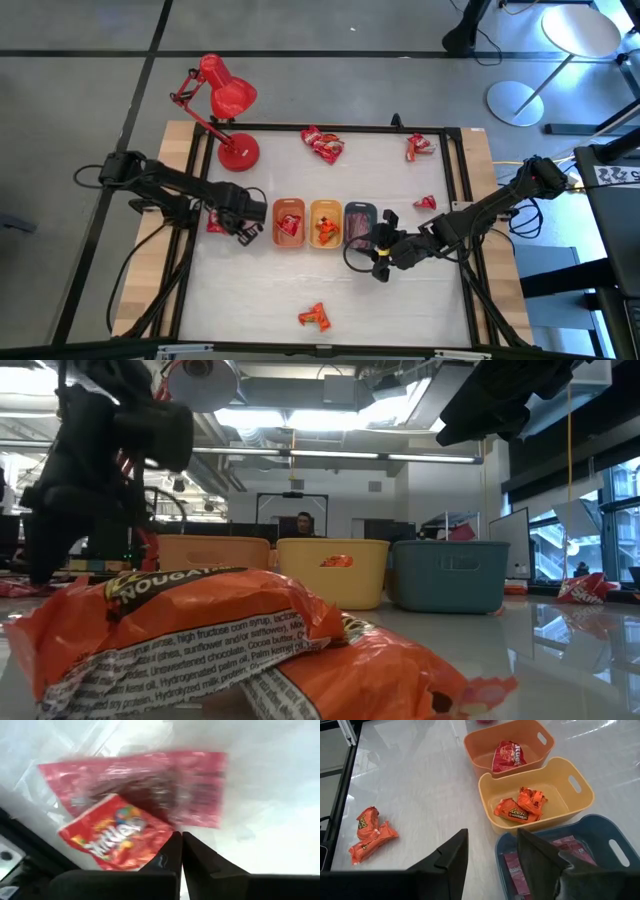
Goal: Sort candy
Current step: Put the red candy into the orange bin
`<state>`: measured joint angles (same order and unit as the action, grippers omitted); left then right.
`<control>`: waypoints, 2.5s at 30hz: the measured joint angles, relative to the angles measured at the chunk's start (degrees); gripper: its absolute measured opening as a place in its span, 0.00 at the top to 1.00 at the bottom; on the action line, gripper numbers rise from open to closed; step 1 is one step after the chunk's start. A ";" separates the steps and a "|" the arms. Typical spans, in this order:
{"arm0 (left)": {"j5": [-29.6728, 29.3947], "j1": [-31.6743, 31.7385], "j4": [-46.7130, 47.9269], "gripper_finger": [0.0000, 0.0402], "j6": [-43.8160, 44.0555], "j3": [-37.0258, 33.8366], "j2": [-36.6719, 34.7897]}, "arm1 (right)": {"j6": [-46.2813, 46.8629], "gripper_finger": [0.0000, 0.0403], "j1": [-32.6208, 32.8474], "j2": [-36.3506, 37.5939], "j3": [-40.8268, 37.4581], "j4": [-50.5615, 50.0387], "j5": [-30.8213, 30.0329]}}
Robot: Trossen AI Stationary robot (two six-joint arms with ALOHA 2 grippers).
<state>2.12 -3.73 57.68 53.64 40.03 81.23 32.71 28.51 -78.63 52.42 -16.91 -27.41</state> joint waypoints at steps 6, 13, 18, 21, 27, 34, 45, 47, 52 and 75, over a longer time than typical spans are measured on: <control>0.00 -5.08 2.24 0.99 4.01 4.13 -0.02 | -0.02 0.59 -0.07 0.00 0.00 0.04 -0.03; -6.73 -6.75 9.26 0.98 5.57 5.14 -0.04 | -0.02 0.59 -0.04 0.00 0.00 0.16 -0.16; -7.77 -5.52 7.50 0.94 -0.80 5.18 -0.07 | -0.04 0.59 -0.04 0.00 0.00 0.39 -0.58; -7.70 -5.26 6.02 0.88 -4.66 5.19 -0.07 | -0.04 0.59 -0.04 0.00 0.00 0.39 -0.58; -7.24 -4.39 6.40 0.68 -5.84 5.18 -0.09 | -0.04 0.59 -0.04 0.00 0.00 0.40 -0.60; -7.24 -3.09 6.38 0.50 -8.60 5.18 -0.09 | -0.07 0.59 -0.04 0.00 0.00 0.39 -0.60; -7.22 0.48 6.42 0.47 -3.23 0.08 -0.11 | -0.07 0.59 -0.04 0.00 0.00 0.37 -0.60; -7.24 0.83 6.32 0.47 -2.50 -1.40 -0.11 | -0.11 0.59 -0.04 0.00 0.00 0.35 -0.60; -7.20 1.07 4.70 0.47 -1.48 -3.98 -0.12 | -0.22 0.59 -0.04 0.00 0.00 0.31 -0.60; -6.54 -3.83 10.09 0.92 -1.65 4.70 -0.04 | -0.24 0.59 -0.04 0.00 0.00 0.24 -0.60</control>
<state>-4.43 -7.56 67.76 51.99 44.73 81.19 32.47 28.47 -78.63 52.42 -16.67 -28.01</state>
